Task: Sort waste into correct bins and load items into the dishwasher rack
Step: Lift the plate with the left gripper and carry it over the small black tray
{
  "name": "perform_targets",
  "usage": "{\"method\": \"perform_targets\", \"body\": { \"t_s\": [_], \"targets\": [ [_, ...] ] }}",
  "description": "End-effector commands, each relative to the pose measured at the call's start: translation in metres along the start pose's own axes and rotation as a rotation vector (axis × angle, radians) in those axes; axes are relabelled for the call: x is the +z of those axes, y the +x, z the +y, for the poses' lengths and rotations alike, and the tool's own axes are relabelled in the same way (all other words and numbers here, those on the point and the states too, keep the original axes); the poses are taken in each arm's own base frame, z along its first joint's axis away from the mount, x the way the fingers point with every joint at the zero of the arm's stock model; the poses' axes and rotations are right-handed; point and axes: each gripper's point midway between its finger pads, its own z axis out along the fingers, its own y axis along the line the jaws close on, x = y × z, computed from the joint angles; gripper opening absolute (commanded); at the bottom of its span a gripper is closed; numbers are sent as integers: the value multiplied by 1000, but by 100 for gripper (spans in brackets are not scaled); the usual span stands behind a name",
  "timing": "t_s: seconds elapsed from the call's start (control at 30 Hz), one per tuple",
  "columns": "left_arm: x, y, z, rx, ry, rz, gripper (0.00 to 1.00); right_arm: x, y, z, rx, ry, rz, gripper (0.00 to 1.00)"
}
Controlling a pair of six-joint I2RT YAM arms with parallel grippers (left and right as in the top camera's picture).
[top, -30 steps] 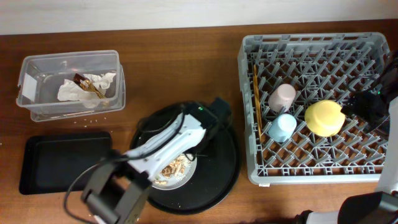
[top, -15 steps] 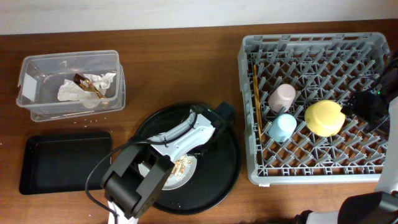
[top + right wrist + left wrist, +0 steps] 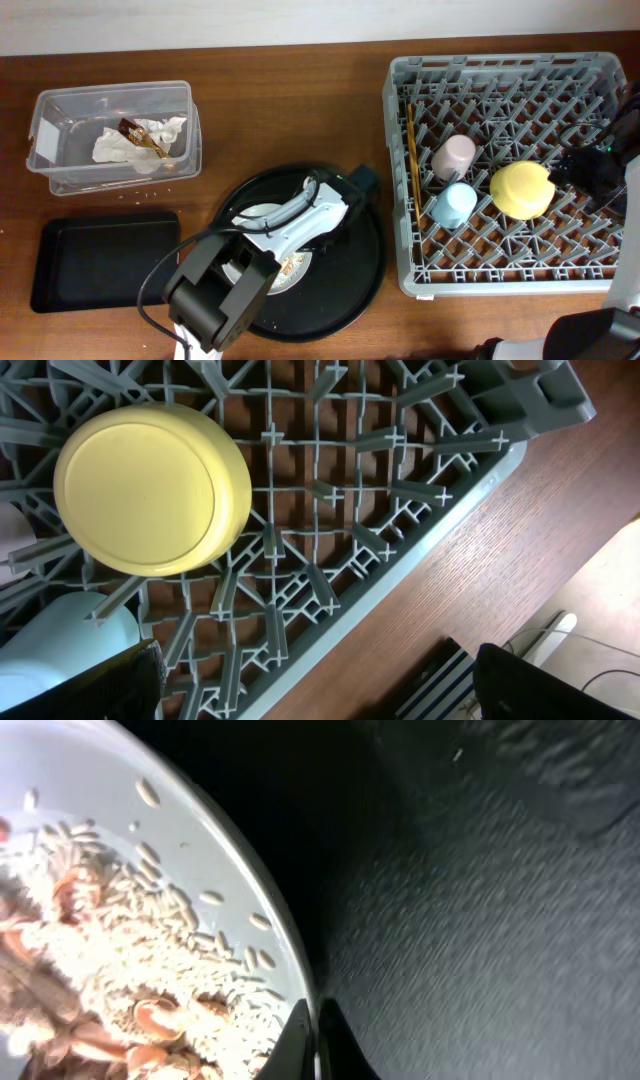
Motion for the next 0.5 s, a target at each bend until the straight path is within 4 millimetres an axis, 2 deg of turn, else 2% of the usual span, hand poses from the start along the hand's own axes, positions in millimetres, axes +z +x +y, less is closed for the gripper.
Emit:
{"method": "perform_targets", "body": {
  "t_s": [0.0, 0.1, 0.23, 0.4, 0.47],
  "targets": [
    [-20, -4, -1, 8, -9, 15, 1, 2, 0, -4, 12, 18, 1, 99],
    [-37, -5, 9, 15, -46, 23, 1, 2, 0, -4, 12, 18, 1, 99],
    [-55, -13, 33, -28, -70, 37, 1, 2, 0, -4, 12, 18, 1, 99],
    [-77, -42, 83, -125, -14, 13, 1, 2, 0, -4, 12, 18, 1, 99],
    [-79, -51, 100, -174, -4, 11, 1, 2, 0, -4, 12, 18, 1, 99]
  ]
}}
